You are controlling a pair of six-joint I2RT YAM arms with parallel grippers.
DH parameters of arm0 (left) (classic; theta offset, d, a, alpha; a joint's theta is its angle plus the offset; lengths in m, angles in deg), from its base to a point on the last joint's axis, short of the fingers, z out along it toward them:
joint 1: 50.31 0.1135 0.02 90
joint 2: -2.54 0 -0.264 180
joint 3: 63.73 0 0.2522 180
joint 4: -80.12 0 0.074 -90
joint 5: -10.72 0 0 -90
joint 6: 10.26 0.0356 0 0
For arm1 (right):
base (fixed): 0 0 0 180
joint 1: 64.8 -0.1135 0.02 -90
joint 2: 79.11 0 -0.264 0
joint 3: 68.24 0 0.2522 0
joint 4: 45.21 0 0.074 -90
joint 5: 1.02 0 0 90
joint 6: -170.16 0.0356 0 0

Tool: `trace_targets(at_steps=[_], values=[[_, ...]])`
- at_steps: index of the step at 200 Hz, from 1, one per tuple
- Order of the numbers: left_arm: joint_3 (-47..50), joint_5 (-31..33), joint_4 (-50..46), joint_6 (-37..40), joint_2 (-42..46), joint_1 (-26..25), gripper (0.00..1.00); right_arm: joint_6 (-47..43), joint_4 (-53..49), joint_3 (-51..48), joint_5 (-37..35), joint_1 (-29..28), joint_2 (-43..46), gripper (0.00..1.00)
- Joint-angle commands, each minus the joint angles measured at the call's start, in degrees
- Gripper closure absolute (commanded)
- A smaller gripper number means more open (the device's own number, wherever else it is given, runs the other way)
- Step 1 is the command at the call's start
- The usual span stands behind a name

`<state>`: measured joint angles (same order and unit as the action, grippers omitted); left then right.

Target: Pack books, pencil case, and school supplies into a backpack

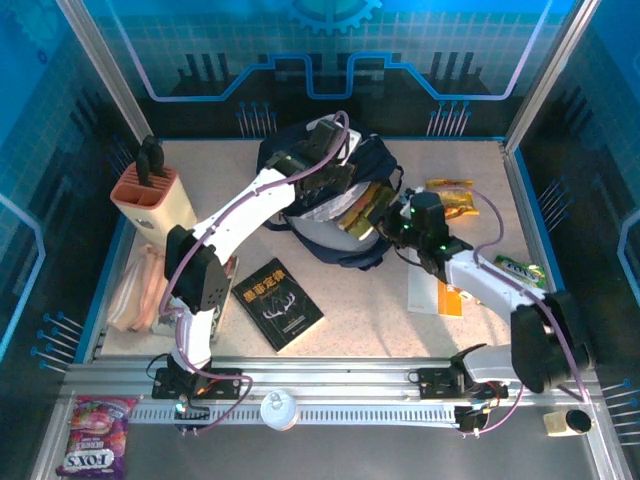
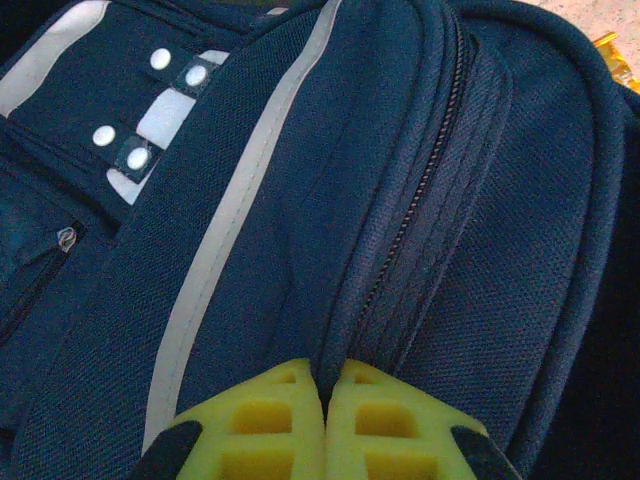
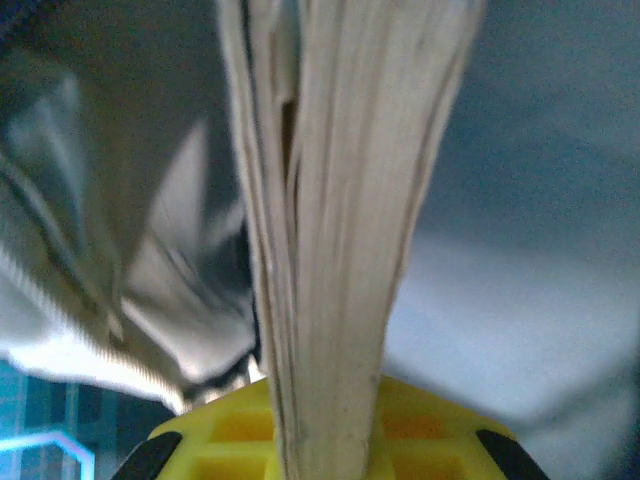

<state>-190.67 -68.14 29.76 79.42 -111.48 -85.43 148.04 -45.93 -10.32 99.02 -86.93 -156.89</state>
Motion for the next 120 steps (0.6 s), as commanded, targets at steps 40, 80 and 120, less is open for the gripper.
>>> trace_targets(at_steps=[40, 80, 120], values=[[-1.59, 0.36, 5.40, -0.64, 7.41, -0.48, 1.00, 5.69, 11.22, 10.93, -12.03, -3.38, -12.07, 0.88], [-1.94, 0.52, 5.84, -1.22, 7.66, -0.41, 1.00, 10.12, 5.27, 19.72, -16.70, -4.50, -22.75, 0.90], [-1.70, 0.54, 5.71, -2.02, 7.86, 0.03, 1.00, 16.93, 1.98, 25.61, -14.84, -5.91, -32.11, 0.89]])
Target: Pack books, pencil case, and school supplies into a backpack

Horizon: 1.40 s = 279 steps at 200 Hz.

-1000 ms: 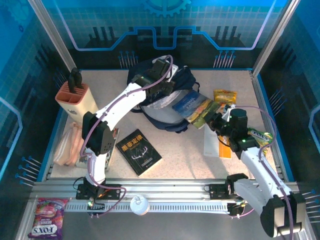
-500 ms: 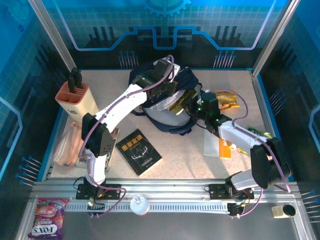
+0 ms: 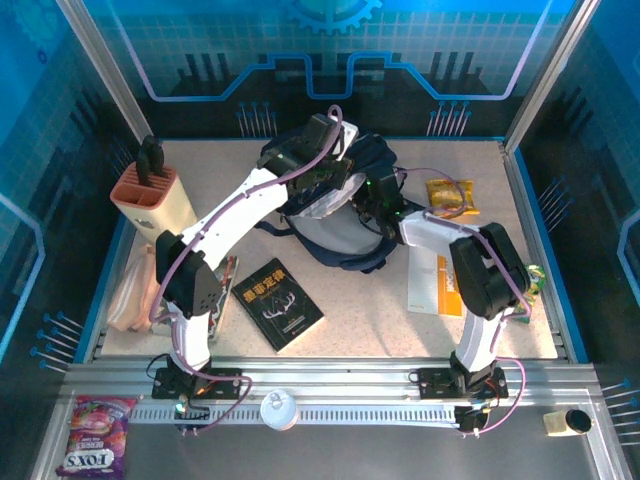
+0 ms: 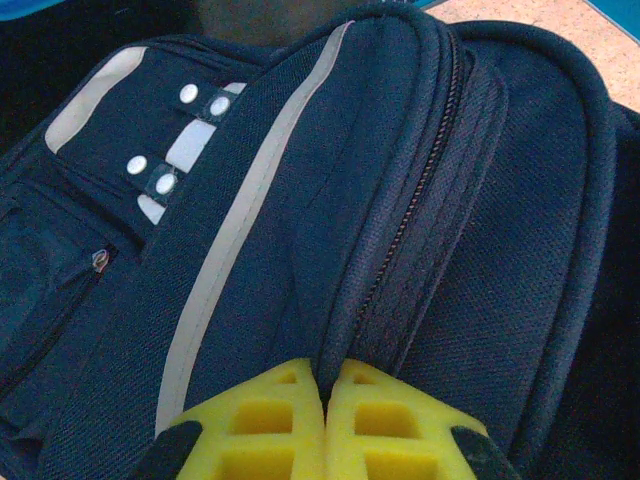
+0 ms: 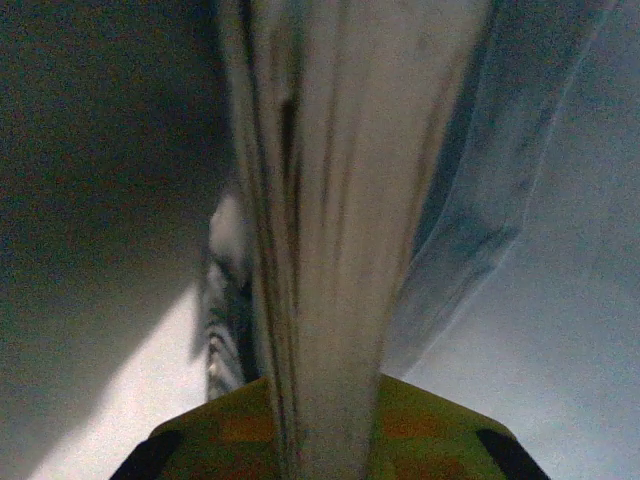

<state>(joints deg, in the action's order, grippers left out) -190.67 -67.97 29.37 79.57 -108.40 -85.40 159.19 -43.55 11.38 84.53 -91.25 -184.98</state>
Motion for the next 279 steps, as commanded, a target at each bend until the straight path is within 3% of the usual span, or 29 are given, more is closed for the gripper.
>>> trace_targets(at_steps=[1, 23, 54, 69, 83, 130, 166, 178, 198, 238, 265, 279], values=[[-1.65, 0.37, 6.12, -2.19, 4.82, -0.03, 1.00, 5.92, -0.35, 3.91, -0.24, -1.58, -4.14, 0.89], [-1.31, -0.10, 5.97, -2.95, 4.95, 0.55, 1.00, 7.26, 6.02, 4.62, 2.59, -1.73, -6.51, 0.82], [0.16, -2.01, 6.54, -4.64, 5.20, 2.48, 1.00, 6.48, 3.90, 6.00, 10.08, -0.98, -6.68, 0.53], [1.83, -3.90, 7.81, -5.17, 4.90, 4.15, 1.00, 9.78, 1.65, 1.68, 9.72, -1.17, -2.57, 0.36], [2.35, -5.40, 7.49, -5.68, 4.11, 5.82, 1.00, 9.50, -1.80, -1.70, 8.60, -1.40, 2.15, 0.27], [5.86, -10.08, 8.27, -7.67, 3.00, 8.55, 1.00, 5.44, -14.55, -11.26, 5.04, -0.72, 18.43, 0.22], [10.82, -13.93, 8.68, -8.14, 3.53, 8.55, 0.99, -4.70, -25.05, -18.85, -2.06, 0.97, 30.58, 0.21], [13.70, -14.12, 9.19, -8.86, 4.47, 8.55, 0.92, -10.56, -30.13, -18.45, -4.17, 1.85, 32.83, 0.19], [20.05, -17.64, 11.36, -9.73, 7.49, 8.66, 0.59, -19.19, -37.83, -16.59, -6.15, 3.95, 33.72, 0.16], [29.60, -25.09, 15.39, -15.30, 14.05, 8.65, 0.23, -30.48, -41.99, -17.61, -3.78, 12.62, 30.76, 0.14], [34.39, -26.80, 17.97, -20.40, 17.23, 8.64, 0.04, -36.14, -43.88, -16.78, -4.85, 16.89, 28.23, 0.13], [35.83, -27.58, 18.62, -21.56, 18.10, 8.64, 0.01, -37.81, -44.40, -16.30, -4.54, 18.74, 26.79, 0.12]])
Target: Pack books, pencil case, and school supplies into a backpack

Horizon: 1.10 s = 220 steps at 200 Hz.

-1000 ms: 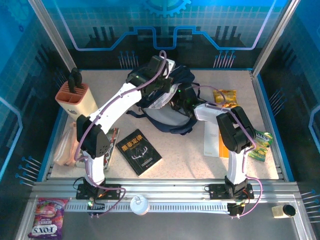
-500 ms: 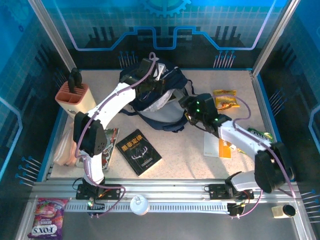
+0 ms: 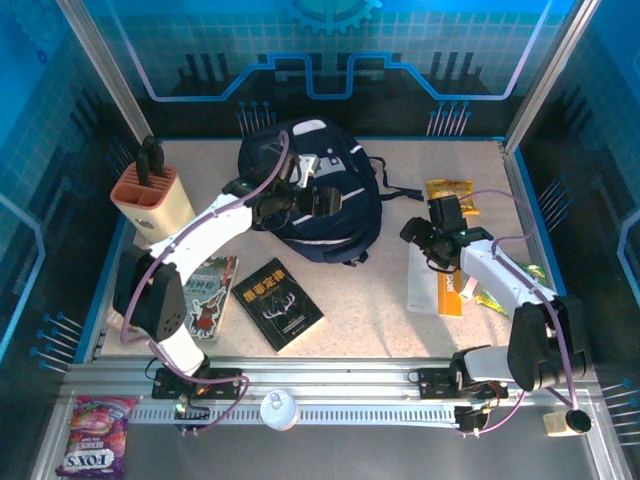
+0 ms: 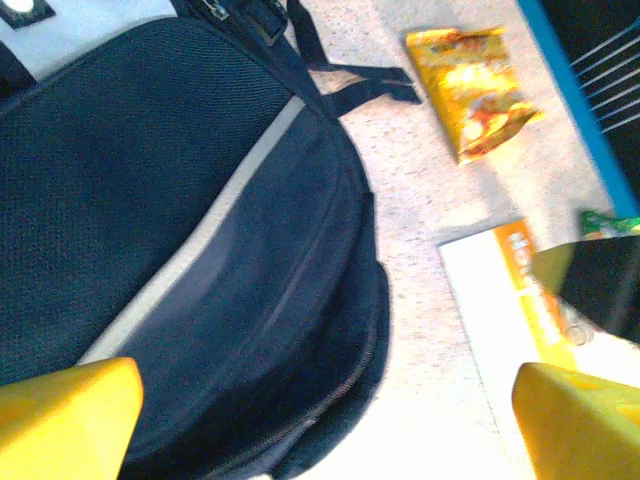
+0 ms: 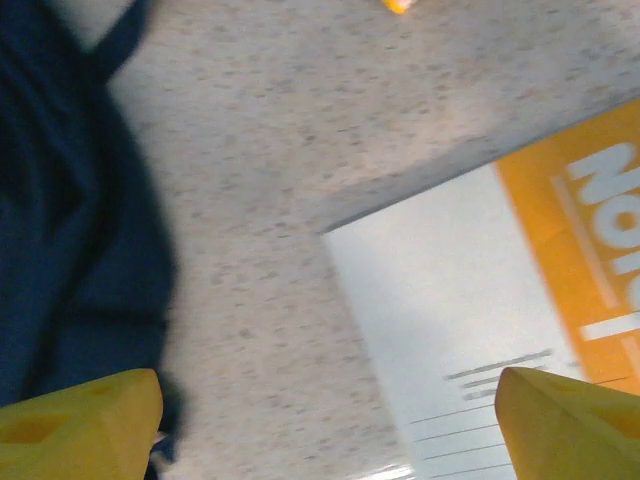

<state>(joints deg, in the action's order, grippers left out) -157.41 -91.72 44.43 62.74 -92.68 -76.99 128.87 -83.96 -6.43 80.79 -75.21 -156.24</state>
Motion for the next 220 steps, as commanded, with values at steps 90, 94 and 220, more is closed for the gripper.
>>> trace_targets(at_steps=[90, 94, 220], values=[[5.92, -7.68, 9.89, -16.09, 1.87, -3.21, 0.01, -10.79, -6.20, -0.81, 4.77, 12.34, -6.23, 0.12], [5.92, -7.98, 10.32, -16.58, 1.53, -3.72, 0.01, -10.64, -6.26, -1.11, 4.73, 12.35, -6.31, 0.12], [-2.35, -9.09, 8.74, -23.96, -15.38, -16.56, 0.09, 3.86, -0.77, -9.07, 10.68, 8.09, -7.45, 0.23]])
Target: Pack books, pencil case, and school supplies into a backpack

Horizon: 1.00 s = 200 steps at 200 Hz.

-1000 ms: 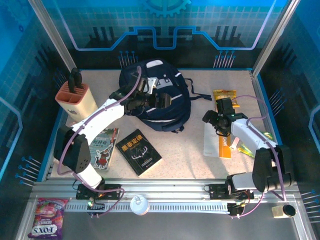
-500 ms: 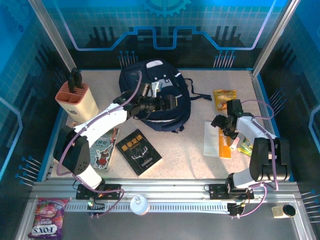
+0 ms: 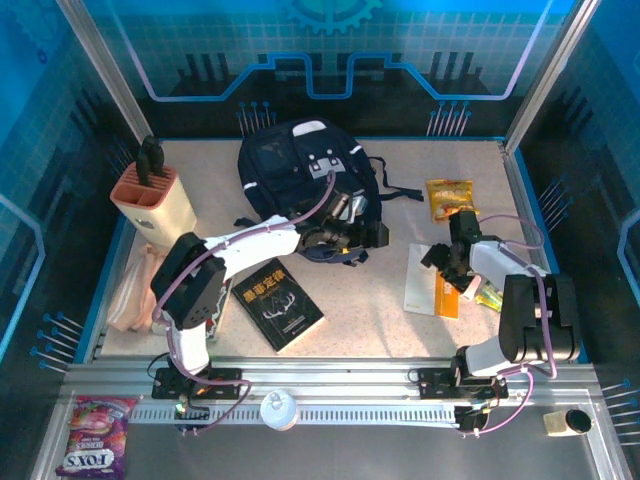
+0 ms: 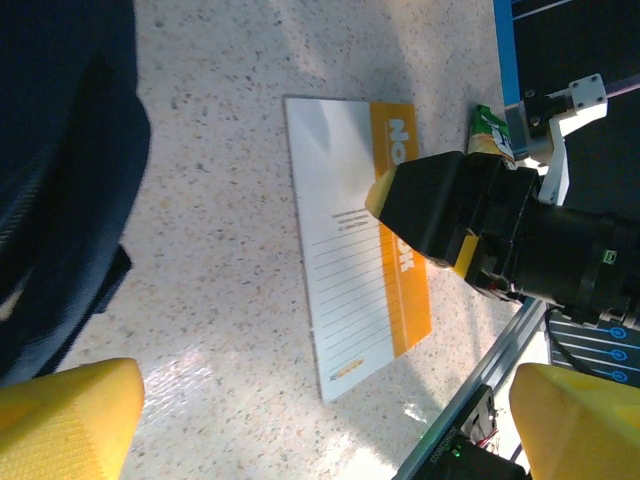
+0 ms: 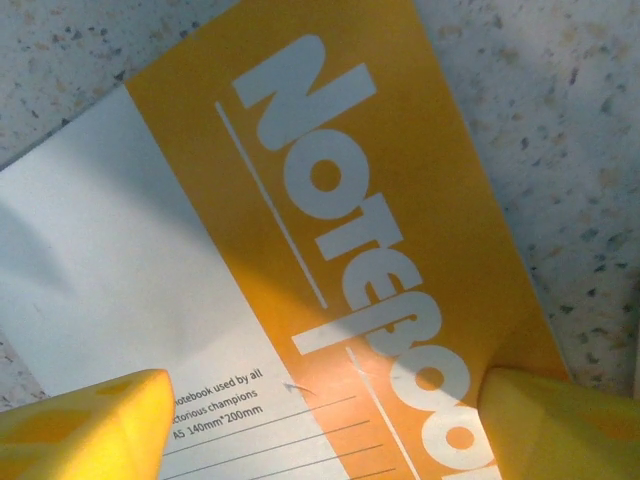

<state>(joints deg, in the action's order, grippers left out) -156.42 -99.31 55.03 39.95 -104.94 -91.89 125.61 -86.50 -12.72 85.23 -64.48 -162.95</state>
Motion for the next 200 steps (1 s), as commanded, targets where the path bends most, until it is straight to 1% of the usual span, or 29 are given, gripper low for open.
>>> trace_targets(at_steps=[1, 9, 29, 47, 61, 72, 89, 113, 153, 168, 200], values=[[-3.46, -1.50, -1.94, -1.17, -3.37, -1.70, 0.09, 7.29, 1.42, -2.67, 6.18, -2.80, -0.69, 0.23], [-4.51, -1.65, -2.86, -1.17, -4.64, -2.03, 0.12, 7.79, 0.98, -1.90, 5.72, -3.74, 0.02, 0.23], [-7.49, -1.78, -5.79, -1.00, -7.60, -2.94, 0.19, 8.65, 1.98, -1.04, 8.15, -4.15, 2.31, 0.27], [-9.63, -0.98, -7.73, -0.77, -9.73, -3.77, 0.24, 6.60, 0.33, 0.72, 6.90, -4.10, 4.44, 0.28], [-11.45, -0.61, -8.75, -0.88, -11.41, -4.35, 0.29, 4.20, -1.99, 2.04, 4.17, -4.02, 5.39, 0.28], [-13.32, -0.70, -9.71, -0.95, -12.99, -4.88, 0.33, 2.48, -3.55, 2.32, 2.38, -3.18, 5.54, 0.29], [-16.11, -0.07, -11.37, -0.64, -15.50, -5.57, 0.38, -0.43, -3.44, 1.58, 1.75, -1.36, 5.12, 0.31], [-19.44, 0.08, -12.86, -0.81, -18.63, -5.86, 0.42, -4.36, -3.60, 1.48, 3.79, -0.22, 3.01, 0.35], [-22.27, 0.60, -13.28, -0.88, -22.07, -5.97, 0.55, -7.14, -1.91, 1.53, 7.89, -0.18, 0.05, 0.41], [-22.67, 1.48, -13.57, -0.92, -23.04, -6.01, 0.56, -7.64, -1.77, 1.67, 8.54, -0.16, -1.56, 0.41], [-24.26, 0.62, -14.66, -1.07, -24.89, -6.00, 0.57, -8.35, -1.74, 2.09, 9.23, -0.06, -4.16, 0.41]])
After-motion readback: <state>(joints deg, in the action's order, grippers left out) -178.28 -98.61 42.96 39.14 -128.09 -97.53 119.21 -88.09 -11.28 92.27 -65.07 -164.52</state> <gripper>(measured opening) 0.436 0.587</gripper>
